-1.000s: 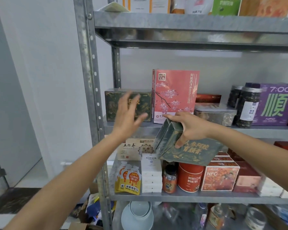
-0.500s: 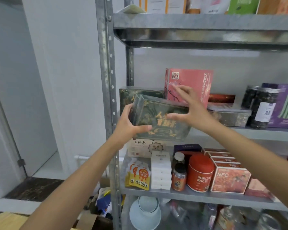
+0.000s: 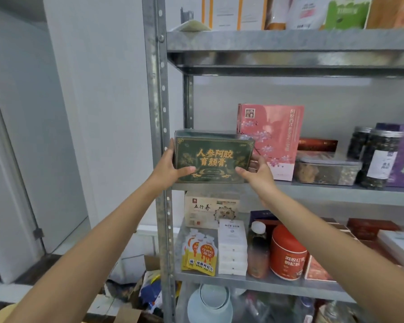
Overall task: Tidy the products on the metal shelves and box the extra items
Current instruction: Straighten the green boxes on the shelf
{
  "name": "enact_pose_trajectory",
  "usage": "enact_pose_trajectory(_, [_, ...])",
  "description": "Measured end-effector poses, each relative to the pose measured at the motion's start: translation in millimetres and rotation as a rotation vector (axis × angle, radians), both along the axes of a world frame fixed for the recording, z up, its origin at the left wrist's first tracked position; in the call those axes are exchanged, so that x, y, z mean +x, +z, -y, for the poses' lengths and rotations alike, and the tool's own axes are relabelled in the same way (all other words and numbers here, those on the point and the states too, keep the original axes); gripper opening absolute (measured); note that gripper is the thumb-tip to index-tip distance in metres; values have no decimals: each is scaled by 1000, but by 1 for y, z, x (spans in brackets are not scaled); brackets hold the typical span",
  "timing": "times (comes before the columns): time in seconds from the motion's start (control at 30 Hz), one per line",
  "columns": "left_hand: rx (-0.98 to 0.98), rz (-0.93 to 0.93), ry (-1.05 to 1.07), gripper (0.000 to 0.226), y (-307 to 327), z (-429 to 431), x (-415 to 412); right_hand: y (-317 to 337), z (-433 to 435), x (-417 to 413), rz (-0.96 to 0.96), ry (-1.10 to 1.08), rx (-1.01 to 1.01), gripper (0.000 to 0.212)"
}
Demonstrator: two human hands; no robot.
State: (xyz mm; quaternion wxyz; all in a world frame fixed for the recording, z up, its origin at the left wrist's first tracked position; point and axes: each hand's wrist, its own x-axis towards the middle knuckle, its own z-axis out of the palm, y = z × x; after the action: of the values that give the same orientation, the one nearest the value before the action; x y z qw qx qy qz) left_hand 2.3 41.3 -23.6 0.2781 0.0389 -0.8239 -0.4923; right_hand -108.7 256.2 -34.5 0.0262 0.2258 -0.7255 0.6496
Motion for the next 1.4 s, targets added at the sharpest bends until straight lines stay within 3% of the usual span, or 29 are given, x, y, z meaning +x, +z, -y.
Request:
enact_pose_trajectory(0.13, [-44,-220,323,53,-25,-20,-5,-4,11,0,-40,-68,34,57])
enact_pose_trajectory(0.23, [-57,-217,529,51,-32,-27,-12,-9,15,-4,-63,-105,59,52])
enact_pose_trajectory(0.37, [-66,-156,557,35,-26,-27,-22,-8,19,-11,-86,-137,90,44])
enact_pose_trajectory(0.53, [-74,-130,595,40,-20,-32,-26,-4,18,-15,-78,-100,96,42])
enact_pose_trajectory(0.73, [31,-219,402,50,-31,-35,-11,-11,1,-12,-23,10,-41,34])
enact_pose_trajectory(0.87, [374,-230,136,38,-29,-37,1,-20,-20,-2,3,72,-97,28])
enact_pose_trajectory(1.03, [547,-131,-9,25,-30,-45,18,-25,-49,9,250,372,-128,63])
enact_pose_trajectory(1.13, [549,-97,-56,22,-32,-57,27,-28,-62,15,277,406,-162,67])
enact_pose_trajectory(1.27, [628,85,-291,34,-43,-68,40,-23,-75,23,315,357,-216,52])
enact_pose_trajectory(1.4, [750,217,-168,37,-46,-81,41,-18,-81,32,446,304,-121,37])
